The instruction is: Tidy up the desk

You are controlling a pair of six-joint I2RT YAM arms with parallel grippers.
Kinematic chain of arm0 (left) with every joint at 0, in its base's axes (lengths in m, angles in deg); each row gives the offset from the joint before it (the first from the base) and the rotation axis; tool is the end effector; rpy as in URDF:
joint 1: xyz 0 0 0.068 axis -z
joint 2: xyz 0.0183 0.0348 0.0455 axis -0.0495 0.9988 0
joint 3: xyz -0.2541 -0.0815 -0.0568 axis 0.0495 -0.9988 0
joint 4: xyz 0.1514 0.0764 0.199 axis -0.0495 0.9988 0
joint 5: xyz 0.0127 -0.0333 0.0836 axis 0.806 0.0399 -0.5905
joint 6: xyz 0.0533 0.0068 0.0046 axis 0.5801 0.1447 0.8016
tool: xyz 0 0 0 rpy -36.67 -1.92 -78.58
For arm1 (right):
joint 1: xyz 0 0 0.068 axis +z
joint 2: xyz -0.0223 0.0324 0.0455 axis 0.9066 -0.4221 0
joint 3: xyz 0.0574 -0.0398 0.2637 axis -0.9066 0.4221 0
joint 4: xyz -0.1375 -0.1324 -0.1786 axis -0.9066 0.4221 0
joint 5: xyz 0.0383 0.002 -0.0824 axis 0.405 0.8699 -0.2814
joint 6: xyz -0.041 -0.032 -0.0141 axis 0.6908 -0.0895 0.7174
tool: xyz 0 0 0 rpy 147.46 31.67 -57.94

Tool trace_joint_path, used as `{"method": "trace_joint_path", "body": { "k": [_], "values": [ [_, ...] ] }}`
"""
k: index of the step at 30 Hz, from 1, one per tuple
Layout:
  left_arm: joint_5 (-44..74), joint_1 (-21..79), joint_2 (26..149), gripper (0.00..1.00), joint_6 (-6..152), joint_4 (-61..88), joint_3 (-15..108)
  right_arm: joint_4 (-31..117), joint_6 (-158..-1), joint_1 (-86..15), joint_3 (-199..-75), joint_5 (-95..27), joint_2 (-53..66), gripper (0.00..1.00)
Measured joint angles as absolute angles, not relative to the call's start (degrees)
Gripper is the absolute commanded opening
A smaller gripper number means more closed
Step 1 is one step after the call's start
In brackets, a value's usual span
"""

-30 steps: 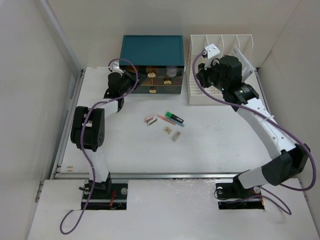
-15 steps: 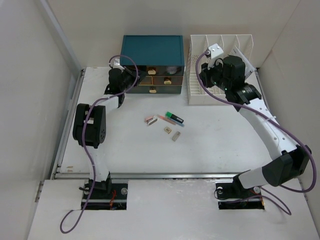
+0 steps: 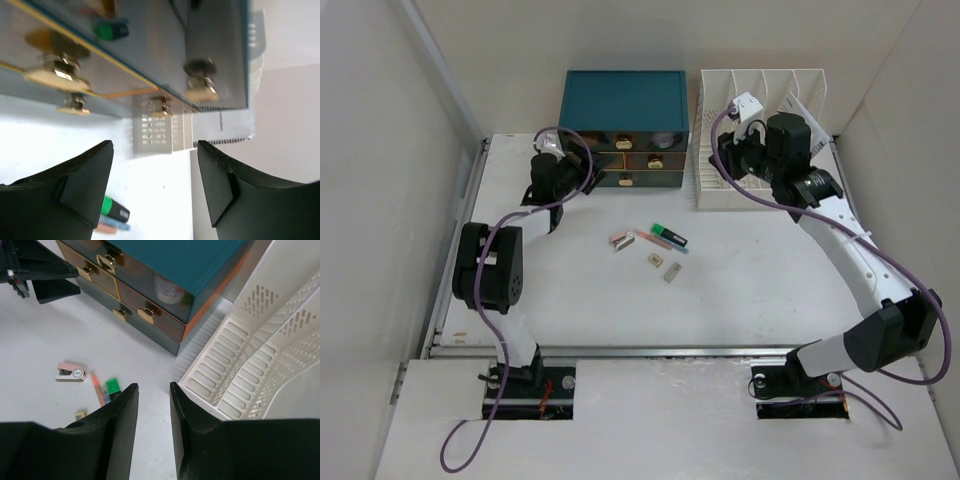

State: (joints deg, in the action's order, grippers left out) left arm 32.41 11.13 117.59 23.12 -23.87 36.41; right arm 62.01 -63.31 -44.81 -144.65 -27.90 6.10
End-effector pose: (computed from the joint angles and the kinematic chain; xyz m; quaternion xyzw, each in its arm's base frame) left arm 0.4088 -0.0752 0.2391 -0.1790 0.7039 -0.5138 0.4567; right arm 0.3032 0.1207 0.4104 -0.2731 0.7565 0.1510 0.5747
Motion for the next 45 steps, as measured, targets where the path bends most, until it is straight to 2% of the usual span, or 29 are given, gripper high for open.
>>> {"method": "trace_joint_path", "body": {
  "k": [4, 9, 15, 25, 45],
  "values": [
    [32.3, 11.4, 113.1, 0.61, 22.2, -28.3, 30.6, 62.0, -63.3, -44.8, -144.6, -26.1, 5.2, 0.38],
    [31.6, 11.0, 115.2, 0.49, 18.1, -37.6, 26.6, 62.8, -63.3, -44.8, -144.6, -25.2, 4.0, 0.38],
    [29.5, 10.1, 120.5, 0.49, 14.6, -41.3, 25.5, 62.9, -63.3, -44.8, -144.6, -24.6, 4.0, 0.39],
    [26.2, 8.6, 122.2, 0.49, 12.7, -43.8, 26.2, 62.8, -63.3, -44.8, -144.6, -23.8, 3.0, 0.39],
    [20.8, 8.1, 125.5, 0.49, 12.2, -38.9, 32.0, 62.8, -63.3, -45.4, -143.7, -23.5, 3.0, 0.39]
  ]
}}
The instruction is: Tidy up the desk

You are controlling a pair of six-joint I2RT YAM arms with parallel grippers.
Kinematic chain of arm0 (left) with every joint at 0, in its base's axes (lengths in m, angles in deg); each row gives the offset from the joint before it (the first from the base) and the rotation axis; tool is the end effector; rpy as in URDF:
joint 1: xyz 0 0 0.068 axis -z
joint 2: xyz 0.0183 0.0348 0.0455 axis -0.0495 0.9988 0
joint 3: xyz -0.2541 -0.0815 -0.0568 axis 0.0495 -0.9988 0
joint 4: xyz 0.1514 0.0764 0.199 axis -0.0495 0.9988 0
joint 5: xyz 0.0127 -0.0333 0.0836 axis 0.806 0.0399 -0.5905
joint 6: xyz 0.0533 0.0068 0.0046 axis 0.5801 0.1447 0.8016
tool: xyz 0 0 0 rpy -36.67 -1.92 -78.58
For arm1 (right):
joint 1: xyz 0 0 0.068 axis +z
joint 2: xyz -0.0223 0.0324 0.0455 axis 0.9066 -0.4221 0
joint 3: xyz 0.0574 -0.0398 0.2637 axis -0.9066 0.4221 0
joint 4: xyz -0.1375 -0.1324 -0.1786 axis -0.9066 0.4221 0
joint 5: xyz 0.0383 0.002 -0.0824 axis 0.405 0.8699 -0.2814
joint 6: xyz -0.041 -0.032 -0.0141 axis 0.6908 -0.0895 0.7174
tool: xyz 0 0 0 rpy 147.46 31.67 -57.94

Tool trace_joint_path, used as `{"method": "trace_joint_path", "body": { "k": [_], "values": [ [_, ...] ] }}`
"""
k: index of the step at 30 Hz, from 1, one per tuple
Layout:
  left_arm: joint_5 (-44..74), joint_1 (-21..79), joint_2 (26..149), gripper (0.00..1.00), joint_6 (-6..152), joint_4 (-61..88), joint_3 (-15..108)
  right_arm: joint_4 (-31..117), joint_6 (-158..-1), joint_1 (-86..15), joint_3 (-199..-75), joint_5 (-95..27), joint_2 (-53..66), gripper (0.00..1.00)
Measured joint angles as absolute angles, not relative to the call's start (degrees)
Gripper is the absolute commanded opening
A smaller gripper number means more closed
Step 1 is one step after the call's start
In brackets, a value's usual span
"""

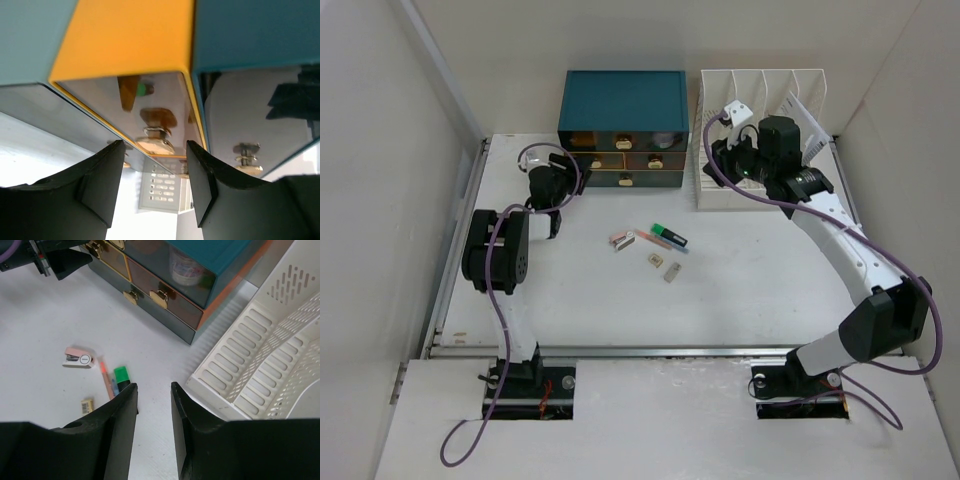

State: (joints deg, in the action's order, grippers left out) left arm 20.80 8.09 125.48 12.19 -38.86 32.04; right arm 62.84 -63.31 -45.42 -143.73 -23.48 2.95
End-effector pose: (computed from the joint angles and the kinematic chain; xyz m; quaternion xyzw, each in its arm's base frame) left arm 0.4187 -0.0472 0.1882 -0.3165 0.6374 -0.5038 0.4896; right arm 0.3175 0.1249 0.3864 -0.2906 0.7729 0.1792 0.5348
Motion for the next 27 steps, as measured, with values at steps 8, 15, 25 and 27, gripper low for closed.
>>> {"method": "trace_joint_path", "body": {
  "k": [8, 15, 25, 27],
  "values": [
    [19.8, 7.8, 127.5, 0.46, 12.4, -38.2, 33.4, 62.8, -63.3, -45.5, -143.7, -23.1, 3.0, 0.39],
    [20.3, 7.8, 128.6, 0.42, 12.1, -40.6, 33.6, 62.8, -63.3, -45.9, -143.7, -23.1, 3.0, 0.39],
    [22.1, 7.6, 130.5, 0.23, 9.7, -45.9, 33.6, 62.8, -63.3, -45.9, -143.7, -23.1, 3.0, 0.39],
    [22.3, 7.5, 130.7, 0.15, 9.3, -46.4, 33.6, 62.8, -63.3, -45.9, -143.7, -23.1, 3.0, 0.39]
  ]
}}
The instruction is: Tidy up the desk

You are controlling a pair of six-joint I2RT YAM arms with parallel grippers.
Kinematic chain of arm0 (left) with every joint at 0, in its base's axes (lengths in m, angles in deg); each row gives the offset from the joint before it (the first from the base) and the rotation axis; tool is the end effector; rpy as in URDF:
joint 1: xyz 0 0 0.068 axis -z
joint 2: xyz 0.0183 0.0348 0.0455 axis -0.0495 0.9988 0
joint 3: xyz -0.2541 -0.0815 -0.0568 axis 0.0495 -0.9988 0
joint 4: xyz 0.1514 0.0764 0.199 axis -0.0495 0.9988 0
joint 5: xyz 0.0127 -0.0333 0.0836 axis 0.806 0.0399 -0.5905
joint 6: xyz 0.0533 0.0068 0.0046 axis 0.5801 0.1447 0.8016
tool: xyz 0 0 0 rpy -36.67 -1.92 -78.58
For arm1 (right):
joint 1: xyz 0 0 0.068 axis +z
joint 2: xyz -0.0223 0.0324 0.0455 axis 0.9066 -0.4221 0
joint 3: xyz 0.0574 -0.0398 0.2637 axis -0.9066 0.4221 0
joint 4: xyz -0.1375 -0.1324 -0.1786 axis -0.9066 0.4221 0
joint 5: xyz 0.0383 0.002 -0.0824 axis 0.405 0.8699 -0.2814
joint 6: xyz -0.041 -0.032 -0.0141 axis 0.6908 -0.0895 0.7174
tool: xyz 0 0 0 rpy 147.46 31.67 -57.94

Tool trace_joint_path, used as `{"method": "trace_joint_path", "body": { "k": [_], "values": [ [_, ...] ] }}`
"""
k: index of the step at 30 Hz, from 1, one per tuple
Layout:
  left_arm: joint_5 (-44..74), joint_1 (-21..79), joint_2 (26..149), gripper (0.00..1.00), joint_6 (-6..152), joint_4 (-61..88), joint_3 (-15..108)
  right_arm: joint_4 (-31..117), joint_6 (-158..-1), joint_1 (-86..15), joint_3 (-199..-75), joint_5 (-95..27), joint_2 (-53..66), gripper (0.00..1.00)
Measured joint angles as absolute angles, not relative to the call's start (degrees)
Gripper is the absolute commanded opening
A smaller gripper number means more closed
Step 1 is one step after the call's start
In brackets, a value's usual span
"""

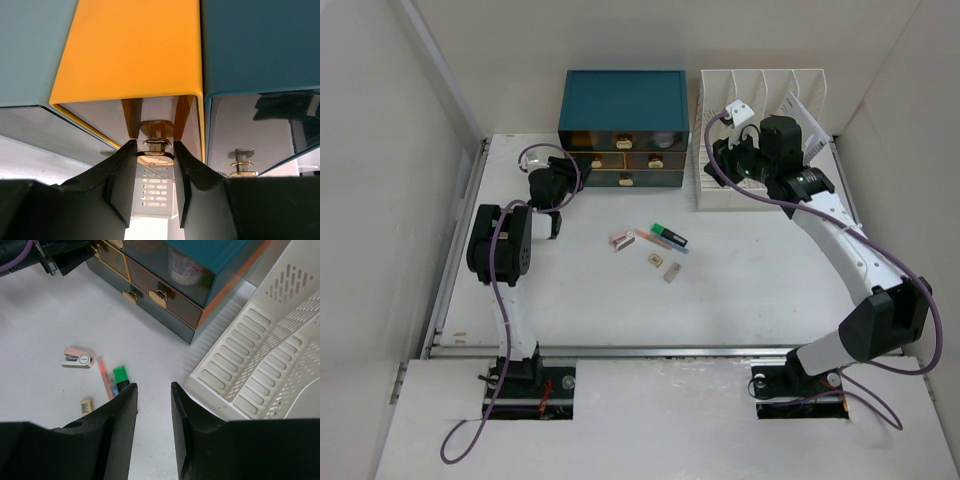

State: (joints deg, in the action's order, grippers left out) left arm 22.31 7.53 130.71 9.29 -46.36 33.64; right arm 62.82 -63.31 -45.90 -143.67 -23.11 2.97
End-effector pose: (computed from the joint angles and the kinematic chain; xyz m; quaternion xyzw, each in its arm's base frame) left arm 0.4294 -0.0449 0.1735 -0.3110 0.6142 -0.5325 0.4924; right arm 0.3184 0.1224 0.3862 -0.2890 0.7734 0.1795 0.5349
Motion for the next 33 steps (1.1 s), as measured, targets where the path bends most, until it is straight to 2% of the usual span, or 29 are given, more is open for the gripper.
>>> {"method": "trace_joint_path", "body": {
  "k": [3, 6, 14, 16, 27, 31, 32, 33],
  "values": [
    [22.5, 7.5, 130.9, 0.07, 8.9, -46.9, 33.6, 62.8, -63.3, -45.9, -143.7, -23.1, 3.0, 0.39],
    [22.5, 7.5, 130.9, 0.04, 8.5, -47.3, 33.3, 62.8, -63.3, -45.9, -143.7, -23.1, 3.0, 0.39],
    [22.4, 7.5, 129.5, 0.03, 7.4, -50.5, 29.4, 62.8, -63.3, -45.9, -143.7, -23.1, 3.0, 0.39],
    [22.8, 7.5, 127.9, 0.0, 7.4, -50.5, 27.3, 62.8, -63.3, -45.9, -143.7, -23.1, 3.0, 0.39],
    [25.7, 7.1, 118.9, 0.0, 7.8, -52.0, 14.9, 62.8, -63.3, -45.9, -143.7, -22.3, 3.0, 0.39],
    [26.5, 6.9, 117.7, 0.49, 8.3, -52.0, 13.4, 62.8, -63.3, -45.9, -143.7, -22.1, 3.0, 0.39],
    [27.0, 6.8, 117.7, 0.68, 8.5, -52.0, 13.4, 62.8, -63.3, -45.9, -143.7, -22.0, 3.0, 0.39],
    [27.2, 6.8, 117.7, 0.74, 8.9, -51.9, 13.3, 62.8, -63.3, -45.9, -143.7, -22.0, 3.0, 0.39]
  ]
}}
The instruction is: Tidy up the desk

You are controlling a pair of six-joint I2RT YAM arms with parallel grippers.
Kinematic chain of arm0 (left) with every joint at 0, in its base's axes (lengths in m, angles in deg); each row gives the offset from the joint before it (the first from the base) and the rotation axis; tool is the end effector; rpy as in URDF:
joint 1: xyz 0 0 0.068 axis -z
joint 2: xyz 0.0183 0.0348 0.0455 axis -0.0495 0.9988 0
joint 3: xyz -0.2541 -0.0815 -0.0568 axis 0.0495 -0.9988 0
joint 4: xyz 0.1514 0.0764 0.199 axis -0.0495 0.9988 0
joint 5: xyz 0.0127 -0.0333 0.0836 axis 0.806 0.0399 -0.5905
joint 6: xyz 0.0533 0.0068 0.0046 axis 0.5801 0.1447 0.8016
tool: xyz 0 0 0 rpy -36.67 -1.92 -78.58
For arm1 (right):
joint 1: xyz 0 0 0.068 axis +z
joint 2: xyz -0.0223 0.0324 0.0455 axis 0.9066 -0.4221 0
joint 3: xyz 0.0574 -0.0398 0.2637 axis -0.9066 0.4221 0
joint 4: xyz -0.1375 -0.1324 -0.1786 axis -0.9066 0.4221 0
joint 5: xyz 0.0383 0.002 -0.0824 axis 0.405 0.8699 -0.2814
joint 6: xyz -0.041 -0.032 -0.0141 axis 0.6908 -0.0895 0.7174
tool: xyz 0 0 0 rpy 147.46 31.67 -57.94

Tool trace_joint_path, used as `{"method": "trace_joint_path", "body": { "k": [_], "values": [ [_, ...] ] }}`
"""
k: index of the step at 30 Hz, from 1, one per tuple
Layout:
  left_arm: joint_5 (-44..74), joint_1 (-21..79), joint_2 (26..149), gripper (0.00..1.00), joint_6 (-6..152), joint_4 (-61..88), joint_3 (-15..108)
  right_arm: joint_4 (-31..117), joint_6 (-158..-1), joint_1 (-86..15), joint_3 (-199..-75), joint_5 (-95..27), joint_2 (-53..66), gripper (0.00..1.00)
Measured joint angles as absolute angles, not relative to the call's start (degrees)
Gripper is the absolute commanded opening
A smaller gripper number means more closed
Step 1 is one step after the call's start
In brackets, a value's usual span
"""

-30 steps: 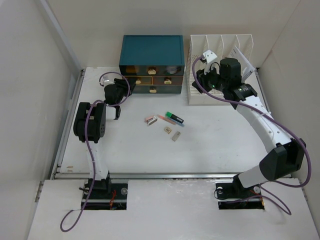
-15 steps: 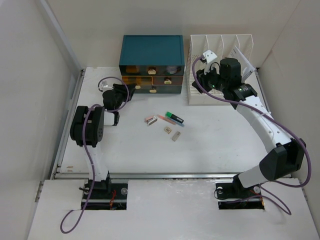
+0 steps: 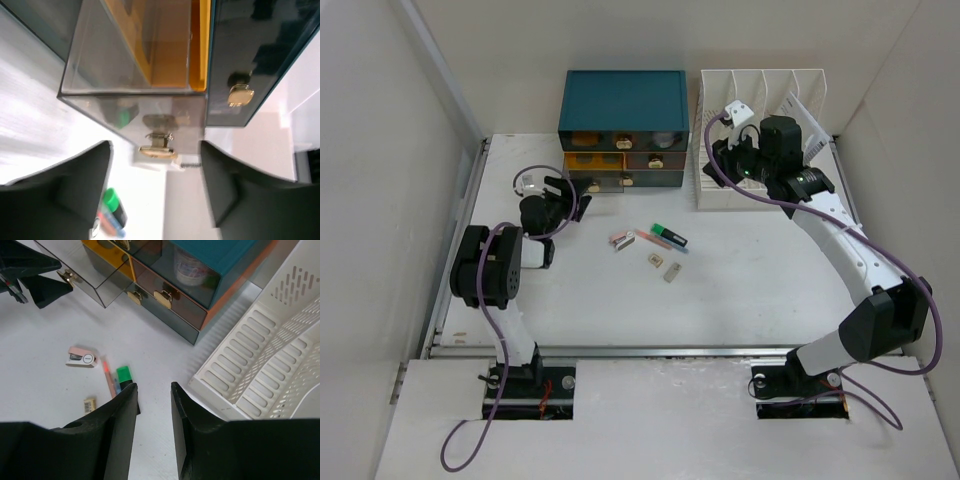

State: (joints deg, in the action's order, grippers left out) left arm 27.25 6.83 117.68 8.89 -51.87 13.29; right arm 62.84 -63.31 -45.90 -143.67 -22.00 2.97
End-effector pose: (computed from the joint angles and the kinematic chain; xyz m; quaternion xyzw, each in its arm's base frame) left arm 0.3493 -0.0369 0.1710 -0.2972 0.6333 -0.5453 0.4617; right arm 0.3179 0.1229 0.3862 -0.2938 0.7709 0.1874 0.5332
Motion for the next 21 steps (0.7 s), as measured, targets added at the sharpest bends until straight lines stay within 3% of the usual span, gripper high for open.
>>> {"method": "trace_joint_path", "body": {
  "k": [3, 7, 15, 21],
  "values": [
    [28.0, 6.7, 117.7, 0.85, 8.8, -51.9, 13.1, 62.8, -63.3, -45.9, -143.7, -21.7, 3.0, 0.39],
    [29.1, 6.7, 117.7, 0.87, 8.9, -52.0, 13.1, 62.9, -63.3, -45.9, -143.7, -21.6, 3.0, 0.39],
    [30.4, 7.3, 110.0, 0.75, 12.4, -47.7, 6.0, 65.2, -60.2, -45.6, -144.6, -18.4, 0.4, 0.39],
    [30.3, 9.4, 94.0, 0.64, 21.8, -32.3, 5.9, 71.6, -51.2, -40.2, -147.0, -17.6, -8.5, 0.57]
  ]
}}
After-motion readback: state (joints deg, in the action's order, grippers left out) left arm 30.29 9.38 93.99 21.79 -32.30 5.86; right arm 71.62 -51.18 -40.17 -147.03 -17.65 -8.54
